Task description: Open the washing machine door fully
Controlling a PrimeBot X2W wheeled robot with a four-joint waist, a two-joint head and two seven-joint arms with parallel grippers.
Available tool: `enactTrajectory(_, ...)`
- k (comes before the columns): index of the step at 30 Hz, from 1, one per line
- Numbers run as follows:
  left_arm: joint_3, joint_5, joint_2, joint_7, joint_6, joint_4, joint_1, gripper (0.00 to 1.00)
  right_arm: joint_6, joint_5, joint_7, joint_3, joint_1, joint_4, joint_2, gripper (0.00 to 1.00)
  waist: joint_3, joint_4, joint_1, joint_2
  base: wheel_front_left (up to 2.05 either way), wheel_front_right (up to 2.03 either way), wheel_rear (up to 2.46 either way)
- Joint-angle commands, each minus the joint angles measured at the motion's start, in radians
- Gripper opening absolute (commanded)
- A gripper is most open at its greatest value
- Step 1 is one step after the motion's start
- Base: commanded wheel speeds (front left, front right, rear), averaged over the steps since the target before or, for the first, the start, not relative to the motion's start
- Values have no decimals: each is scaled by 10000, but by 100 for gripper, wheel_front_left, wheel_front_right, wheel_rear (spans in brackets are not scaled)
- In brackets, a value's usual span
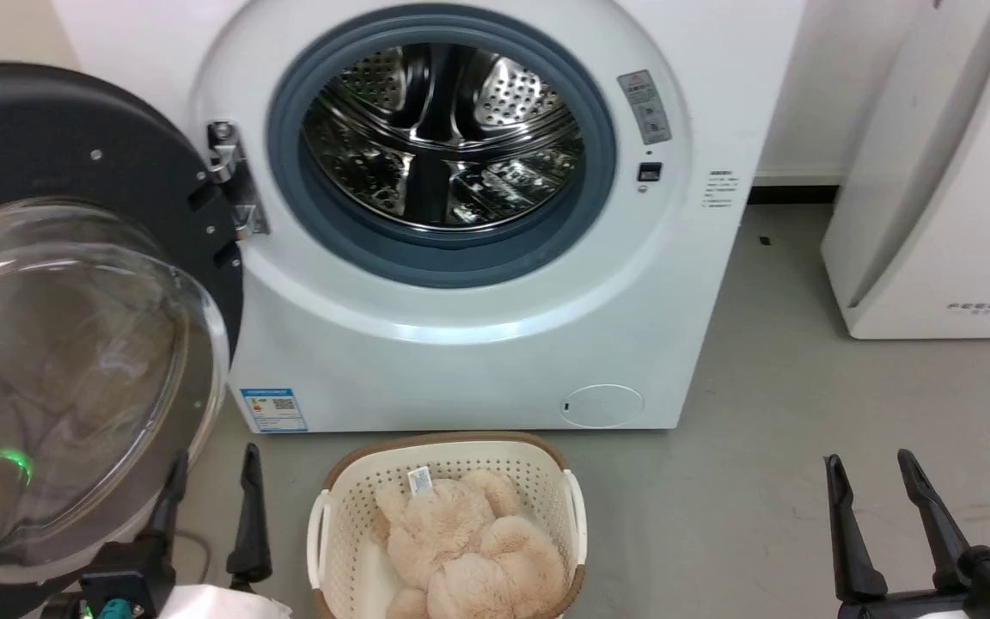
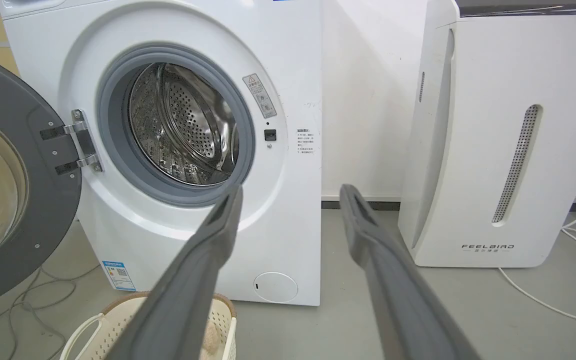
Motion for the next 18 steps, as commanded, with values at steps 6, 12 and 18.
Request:
enactTrajectory(6,-166,18,-9,-44,63,242,155,100,8,-40,-46,89,64,-84,26,100,65,-364,1,0,0,0,0)
enactTrajectory(12,-208,122,-23,18,52,294,32,0,0,-35,4,115,-3,-15,-2,0,108,-443,1,0,0,0,0)
enactTrajectory(18,-242,150,-23,95,76,255,20,0,0,-65,83,132,-44,-5,-1,0,117,-428,1,0,0,0,0)
